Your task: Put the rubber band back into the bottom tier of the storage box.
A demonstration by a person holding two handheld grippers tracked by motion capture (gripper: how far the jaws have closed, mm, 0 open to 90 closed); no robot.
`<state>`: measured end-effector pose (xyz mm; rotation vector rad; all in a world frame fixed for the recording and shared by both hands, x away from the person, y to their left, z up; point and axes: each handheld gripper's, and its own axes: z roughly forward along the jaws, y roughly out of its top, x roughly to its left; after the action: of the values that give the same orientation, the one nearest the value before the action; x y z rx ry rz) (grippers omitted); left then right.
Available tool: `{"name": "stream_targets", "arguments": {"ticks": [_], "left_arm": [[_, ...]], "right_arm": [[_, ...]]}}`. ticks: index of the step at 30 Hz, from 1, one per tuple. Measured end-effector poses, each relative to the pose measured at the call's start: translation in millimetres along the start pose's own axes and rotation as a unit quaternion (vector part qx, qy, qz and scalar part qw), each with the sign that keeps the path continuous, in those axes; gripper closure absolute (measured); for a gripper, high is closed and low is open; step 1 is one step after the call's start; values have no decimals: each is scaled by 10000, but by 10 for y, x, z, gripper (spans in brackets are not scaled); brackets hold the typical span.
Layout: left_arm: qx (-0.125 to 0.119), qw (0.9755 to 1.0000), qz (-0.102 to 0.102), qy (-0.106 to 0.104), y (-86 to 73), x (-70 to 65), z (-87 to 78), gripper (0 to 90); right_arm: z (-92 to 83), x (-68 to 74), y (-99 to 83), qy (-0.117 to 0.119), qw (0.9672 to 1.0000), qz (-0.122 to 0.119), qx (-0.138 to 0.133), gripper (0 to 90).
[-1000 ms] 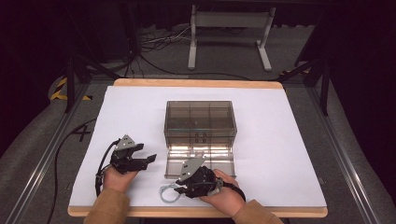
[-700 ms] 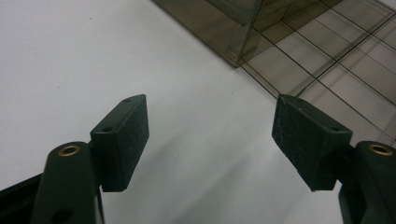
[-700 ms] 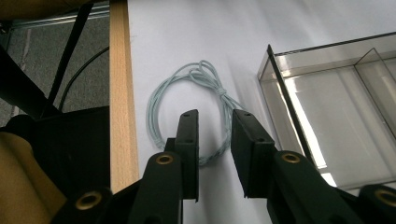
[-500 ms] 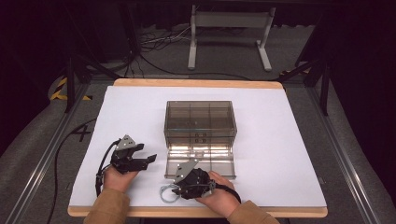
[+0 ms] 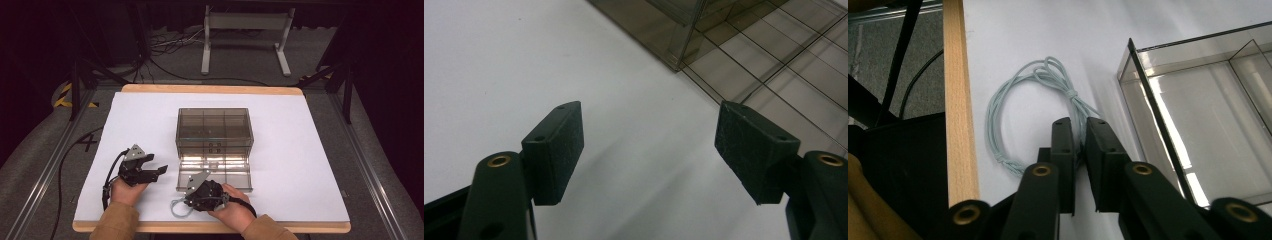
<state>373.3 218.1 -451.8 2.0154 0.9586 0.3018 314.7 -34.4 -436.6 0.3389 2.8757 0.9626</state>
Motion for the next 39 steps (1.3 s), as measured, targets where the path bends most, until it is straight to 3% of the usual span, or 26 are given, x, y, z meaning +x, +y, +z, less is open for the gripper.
{"name": "stream_targets", "arguments": {"ticks": [4,18,29,39], "left_arm": [[-5,10000,3,-7,-1,0,0,285],[-12,10000,12,-4,2,2,-5,285],[-17,10000,6,1,2,-1,-2,285],[-19,10000,18,-7,4,1,-3,285]], "right_arm": [[-2,-11,3,50,10000,-1,19,878],[-7,5,34,-32,9999,-86,77,895],[-192,53,130,-5,9997,-176,-143,898],[-374,73,184,-148,9991,-225,-332,899]]}}
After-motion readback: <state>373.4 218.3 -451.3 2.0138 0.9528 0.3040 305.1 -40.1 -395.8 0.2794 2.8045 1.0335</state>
